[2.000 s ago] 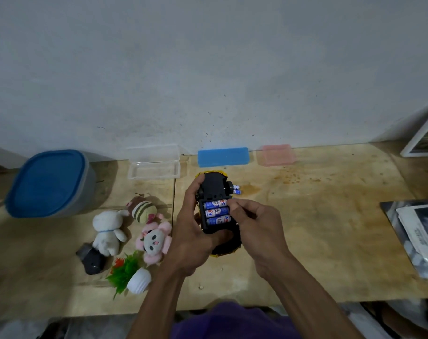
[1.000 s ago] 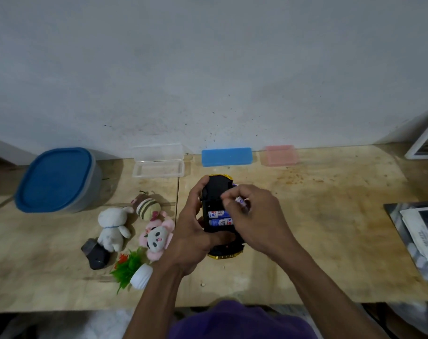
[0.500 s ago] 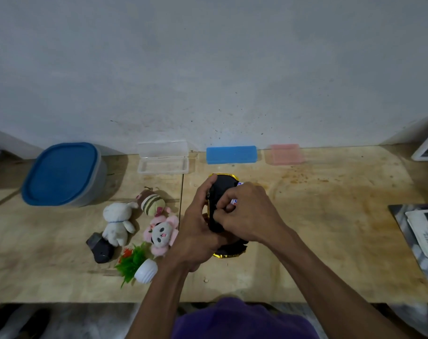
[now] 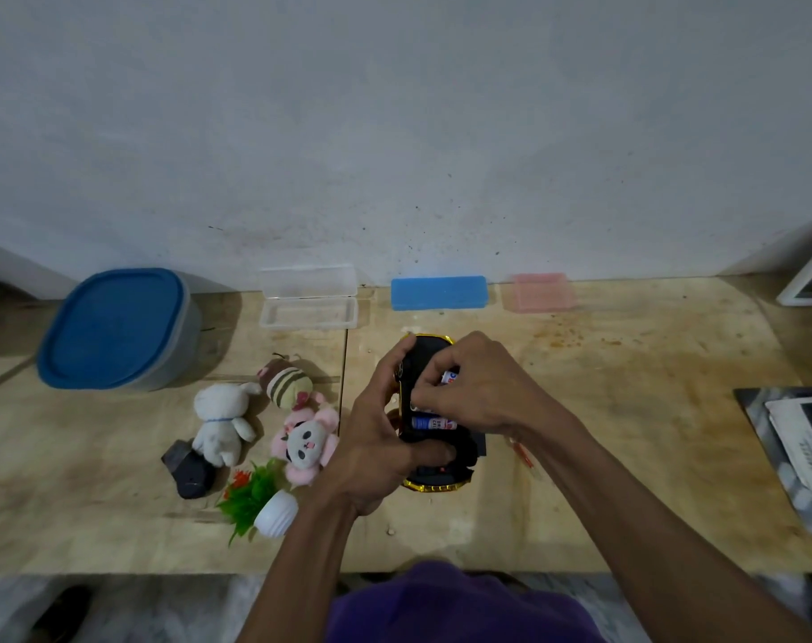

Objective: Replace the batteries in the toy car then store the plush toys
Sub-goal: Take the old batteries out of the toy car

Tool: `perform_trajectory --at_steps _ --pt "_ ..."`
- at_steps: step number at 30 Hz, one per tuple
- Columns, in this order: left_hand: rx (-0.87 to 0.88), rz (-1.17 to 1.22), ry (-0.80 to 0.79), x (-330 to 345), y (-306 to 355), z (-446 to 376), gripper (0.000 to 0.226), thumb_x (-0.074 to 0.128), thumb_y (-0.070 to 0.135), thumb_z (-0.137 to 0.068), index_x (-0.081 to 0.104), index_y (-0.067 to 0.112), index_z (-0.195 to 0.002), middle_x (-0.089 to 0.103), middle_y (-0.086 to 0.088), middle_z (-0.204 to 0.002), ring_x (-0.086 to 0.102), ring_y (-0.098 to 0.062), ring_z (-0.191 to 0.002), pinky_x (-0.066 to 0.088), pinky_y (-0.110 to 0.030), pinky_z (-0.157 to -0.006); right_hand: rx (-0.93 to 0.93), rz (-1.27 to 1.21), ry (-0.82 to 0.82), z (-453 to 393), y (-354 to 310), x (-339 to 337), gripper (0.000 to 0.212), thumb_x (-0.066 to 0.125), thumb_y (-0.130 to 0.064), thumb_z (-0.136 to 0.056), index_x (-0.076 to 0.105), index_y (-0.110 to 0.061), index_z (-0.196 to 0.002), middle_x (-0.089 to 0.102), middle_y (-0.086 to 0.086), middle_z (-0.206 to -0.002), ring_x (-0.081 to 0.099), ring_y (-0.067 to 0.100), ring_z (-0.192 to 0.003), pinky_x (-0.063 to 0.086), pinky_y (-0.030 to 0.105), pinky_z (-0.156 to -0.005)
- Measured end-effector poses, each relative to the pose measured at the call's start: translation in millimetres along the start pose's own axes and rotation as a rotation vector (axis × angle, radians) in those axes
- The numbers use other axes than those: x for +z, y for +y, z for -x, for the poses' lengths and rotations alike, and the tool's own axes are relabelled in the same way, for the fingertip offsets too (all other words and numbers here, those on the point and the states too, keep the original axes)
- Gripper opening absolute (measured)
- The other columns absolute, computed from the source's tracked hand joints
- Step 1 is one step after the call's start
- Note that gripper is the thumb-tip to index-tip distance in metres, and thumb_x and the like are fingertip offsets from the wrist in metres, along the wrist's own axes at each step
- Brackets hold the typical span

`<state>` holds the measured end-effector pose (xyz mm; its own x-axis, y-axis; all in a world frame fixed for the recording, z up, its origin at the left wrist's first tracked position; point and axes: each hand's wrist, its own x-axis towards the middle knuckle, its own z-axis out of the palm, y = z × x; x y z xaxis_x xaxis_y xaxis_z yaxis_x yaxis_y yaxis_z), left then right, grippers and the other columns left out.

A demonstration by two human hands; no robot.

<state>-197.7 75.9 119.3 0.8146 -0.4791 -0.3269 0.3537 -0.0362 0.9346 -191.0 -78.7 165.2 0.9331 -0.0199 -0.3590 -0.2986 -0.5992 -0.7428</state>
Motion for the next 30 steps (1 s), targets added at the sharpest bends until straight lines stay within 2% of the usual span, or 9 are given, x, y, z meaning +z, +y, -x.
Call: perform_trajectory --at_steps 8,13,16,18,20,23,26,28,30 --pt "-0.013 0.037 -0.016 -5.9 2.1 -3.8 0.114 0.076 -0.018 -0.059 0.037 0.039 -0.150 0.054 -0.004 -0.145 0.068 -0.032 -0.114 0.059 -0.055 -0.089 -0.137 0.057 -0.023 -1.5 6.6 2.7 0.007 0.079 -0.032 -0.076 0.078 -0.025 -0.078 0.071 -0.008 -0.067 0.065 0.004 -0.063 0.045 0.017 -0.059" --pt "-0.013 0.068 -0.029 -7.3 1.2 -5.0 0.114 0.075 -0.020 -0.059 0.038 0.039 -0.150 0.051 -0.007 -0.147 0.068 -0.036 -0.112 0.061 -0.052 -0.083 -0.239 0.140 -0.038 -6.4 14.7 5.7 0.012 0.075 -0.037 -0.084 0.076 -0.025 -0.083 0.072 -0.008 -0.078 0.065 0.007 -0.075 0.055 0.038 -0.073" --pt "-0.018 0.095 -0.032 -8.2 0.0 -6.0 0.115 0.074 -0.025 -0.062 0.038 0.039 -0.150 0.051 -0.008 -0.147 0.068 -0.036 -0.113 0.061 -0.049 -0.081 -0.274 0.154 -0.009 -6.9 20.3 7.5 0.012 0.070 -0.039 -0.088 0.072 -0.027 -0.087 0.067 -0.010 -0.087 0.062 0.006 -0.081 0.054 0.038 -0.076" --pt "-0.011 0.097 -0.022 -9.6 0.0 -6.1 0.114 0.073 -0.030 -0.065 0.039 0.039 -0.149 0.053 -0.006 -0.145 0.066 -0.035 -0.116 0.061 -0.048 -0.082 -0.286 0.034 0.030 -4.8 20.9 6.1 0.010 0.067 -0.035 -0.092 0.070 -0.026 -0.088 0.066 -0.012 -0.090 0.062 0.003 -0.082 0.050 0.026 -0.075" --pt "0.004 0.071 -0.005 -11.2 0.0 -6.1 0.113 0.073 -0.030 -0.066 0.041 0.041 -0.148 0.056 -0.005 -0.141 0.063 -0.036 -0.119 0.061 -0.051 -0.085 -0.253 -0.220 0.061 -3.1 20.9 -0.1 0.014 0.063 -0.029 -0.096 0.068 -0.019 -0.088 0.066 -0.009 -0.082 0.059 0.005 -0.072 0.046 0.019 -0.068" --pt "-0.001 0.075 0.008 -14.0 -1.1 -5.6 0.115 0.076 -0.028 -0.063 0.042 0.044 -0.146 0.053 -0.009 -0.140 0.061 -0.039 -0.119 0.061 -0.048 -0.082 -0.058 -0.784 0.052 -0.9 22.7 -11.6 0.026 0.054 -0.026 -0.101 0.065 -0.011 -0.083 0.057 0.007 -0.074 0.047 0.014 -0.061 0.037 0.025 -0.052" --pt "0.004 0.086 0.006 -14.8 -4.3 -6.0 0.115 0.077 -0.026 -0.062 0.043 0.046 -0.144 0.053 -0.010 -0.140 0.060 -0.041 -0.120 0.061 -0.044 -0.080 0.135 -1.207 -0.019 3.9 22.0 -17.0 0.023 0.044 -0.023 -0.099 0.061 -0.012 -0.088 0.059 0.008 -0.074 0.047 0.018 -0.056 0.032 0.027 -0.048" --pt "0.003 0.078 -0.002 -14.9 -5.3 -6.0 0.115 0.077 -0.025 -0.061 0.042 0.047 -0.145 0.055 -0.011 -0.139 0.059 -0.043 -0.120 0.061 -0.047 -0.082 0.174 -1.123 0.020 9.5 19.9 -16.8 0.019 0.047 -0.023 -0.098 0.059 -0.013 -0.087 0.055 0.007 -0.072 0.042 0.016 -0.052 0.027 0.025 -0.046" --pt "-0.004 0.070 -0.013 -16.0 -5.3 -5.7 0.117 0.078 -0.023 -0.061 0.041 0.049 -0.145 0.055 -0.011 -0.139 0.059 -0.043 -0.121 0.059 -0.053 -0.088 0.174 -0.847 0.085 19.0 18.5 -14.0 0.022 0.053 -0.024 -0.098 0.059 -0.008 -0.085 0.047 0.007 -0.070 0.034 0.012 -0.047 0.024 0.022 -0.043"
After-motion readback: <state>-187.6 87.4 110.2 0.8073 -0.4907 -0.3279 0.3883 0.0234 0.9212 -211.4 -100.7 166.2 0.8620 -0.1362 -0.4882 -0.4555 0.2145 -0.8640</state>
